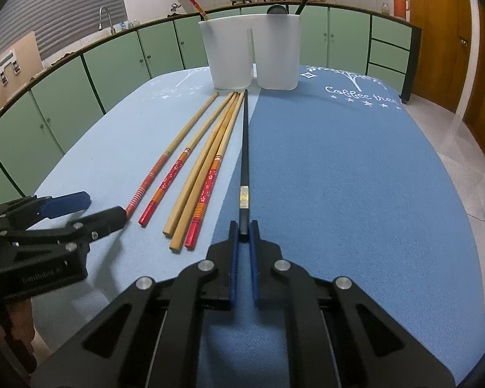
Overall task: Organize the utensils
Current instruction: 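Close the left tool on a red chopstick while the right tool holds the black chopstick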
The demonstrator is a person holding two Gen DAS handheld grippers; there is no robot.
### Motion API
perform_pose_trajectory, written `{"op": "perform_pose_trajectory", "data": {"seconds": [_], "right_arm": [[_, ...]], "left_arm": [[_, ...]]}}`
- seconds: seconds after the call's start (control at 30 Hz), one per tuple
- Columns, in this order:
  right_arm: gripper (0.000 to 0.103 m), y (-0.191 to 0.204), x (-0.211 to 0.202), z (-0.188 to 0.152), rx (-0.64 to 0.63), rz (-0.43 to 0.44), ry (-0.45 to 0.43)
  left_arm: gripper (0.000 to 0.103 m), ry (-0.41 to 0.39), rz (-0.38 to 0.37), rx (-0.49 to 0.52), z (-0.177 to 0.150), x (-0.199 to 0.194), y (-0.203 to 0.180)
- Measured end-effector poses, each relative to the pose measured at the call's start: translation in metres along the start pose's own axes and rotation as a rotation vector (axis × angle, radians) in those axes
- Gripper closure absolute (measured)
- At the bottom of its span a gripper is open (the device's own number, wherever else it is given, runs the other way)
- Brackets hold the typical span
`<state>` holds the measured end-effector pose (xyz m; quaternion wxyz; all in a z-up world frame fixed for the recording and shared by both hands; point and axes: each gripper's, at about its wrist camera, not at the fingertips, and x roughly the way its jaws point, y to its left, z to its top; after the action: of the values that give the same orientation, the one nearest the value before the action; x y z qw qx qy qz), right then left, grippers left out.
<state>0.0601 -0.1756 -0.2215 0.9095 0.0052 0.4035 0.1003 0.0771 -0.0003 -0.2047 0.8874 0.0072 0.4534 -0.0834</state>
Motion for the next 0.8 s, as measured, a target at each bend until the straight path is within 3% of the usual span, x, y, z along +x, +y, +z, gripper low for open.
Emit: {"op": "perform_pose_trajectory", "data": {"seconds": [0.2,0.3,0.4,0.47,0.53,0.8], "right_arm": [[0.095,0.002,0.001,0.0,-0.009,-0.006,-0.004],[0.095,0.002,0.002,0.001,-0.011,-0.005,-0.005],[0.097,0.001,0.003,0.0,-0.011,-0.003,-0.006],[0.097,0.0,0.002,0.0,-0.006,0.003,-0.006],[0.097,0.0,0.002,0.001,-0.001,0.009,-0.005],[0.097,-0.008,-0.011,0.008,0.002,0.032,-0.009]], "left_arm": [[0.039,-0.016,-0.018,-0.011,-0.001,0.001,-0.007],[0.05,-0.028,-0.01,0.003,-0.001,0.003,-0.011],[0.065,-0.046,-0.007,-0.007,0.0,0.004,-0.012],[0.084,-0.057,-0.006,-0.011,0.001,0.004,-0.011],[0.096,-0.059,-0.018,-0.017,0.001,0.005,-0.01],[0.097,-0.098,-0.032,-0.004,0.007,-0.013,-0.007]]}}
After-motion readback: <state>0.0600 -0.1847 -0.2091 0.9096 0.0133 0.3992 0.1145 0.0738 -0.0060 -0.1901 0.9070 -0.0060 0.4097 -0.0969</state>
